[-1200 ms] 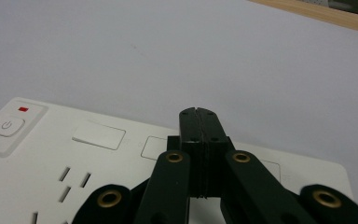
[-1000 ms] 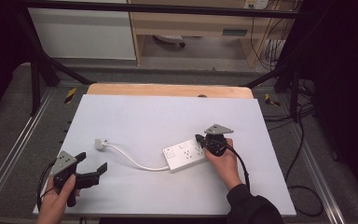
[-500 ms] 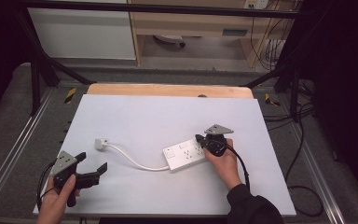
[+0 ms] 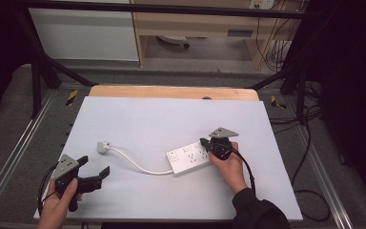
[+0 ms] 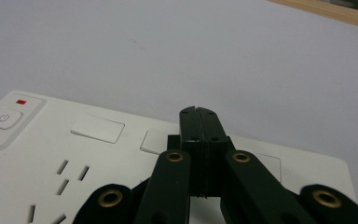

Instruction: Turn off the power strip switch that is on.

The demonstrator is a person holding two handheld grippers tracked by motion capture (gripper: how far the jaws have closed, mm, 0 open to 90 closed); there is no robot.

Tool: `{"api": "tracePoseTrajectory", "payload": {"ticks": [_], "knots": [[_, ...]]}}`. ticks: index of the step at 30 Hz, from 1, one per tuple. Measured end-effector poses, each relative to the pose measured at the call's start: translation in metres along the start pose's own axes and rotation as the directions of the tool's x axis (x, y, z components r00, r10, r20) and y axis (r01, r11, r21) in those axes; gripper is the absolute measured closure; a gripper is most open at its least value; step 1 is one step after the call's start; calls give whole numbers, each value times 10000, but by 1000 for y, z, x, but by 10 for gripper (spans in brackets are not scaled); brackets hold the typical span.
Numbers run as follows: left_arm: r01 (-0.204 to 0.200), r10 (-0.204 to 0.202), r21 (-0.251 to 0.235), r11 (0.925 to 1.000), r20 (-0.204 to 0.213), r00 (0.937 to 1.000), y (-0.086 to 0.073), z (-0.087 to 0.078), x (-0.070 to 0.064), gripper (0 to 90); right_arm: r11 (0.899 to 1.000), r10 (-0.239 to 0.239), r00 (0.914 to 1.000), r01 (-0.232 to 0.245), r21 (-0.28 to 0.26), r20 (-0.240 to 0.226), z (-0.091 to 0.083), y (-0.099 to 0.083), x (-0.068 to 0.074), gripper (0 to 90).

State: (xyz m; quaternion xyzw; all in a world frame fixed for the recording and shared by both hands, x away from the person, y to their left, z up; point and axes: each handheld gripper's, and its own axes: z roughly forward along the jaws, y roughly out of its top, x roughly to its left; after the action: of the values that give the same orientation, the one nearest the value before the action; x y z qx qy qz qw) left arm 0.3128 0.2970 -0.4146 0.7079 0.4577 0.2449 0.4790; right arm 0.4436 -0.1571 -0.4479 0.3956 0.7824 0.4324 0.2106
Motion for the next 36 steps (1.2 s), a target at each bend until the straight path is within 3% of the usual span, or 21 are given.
{"api": "tracePoseTrajectory", "payload": {"ticks": [17,28,36], "knots": [[92,-93,-118,9999,-125,9999,1,-2,2,58,10000,-8,10000,7,-54,-81,0,0,2,900],[53,-53,-42,10000,-45,10000,0,-1,1,58,9992,47,9999,-53,-393,-157,-4,3,2,900],[42,-43,-21,10000,-64,10000,0,0,1,58,9979,178,9997,-187,-612,-158,-7,5,2,844]]}}
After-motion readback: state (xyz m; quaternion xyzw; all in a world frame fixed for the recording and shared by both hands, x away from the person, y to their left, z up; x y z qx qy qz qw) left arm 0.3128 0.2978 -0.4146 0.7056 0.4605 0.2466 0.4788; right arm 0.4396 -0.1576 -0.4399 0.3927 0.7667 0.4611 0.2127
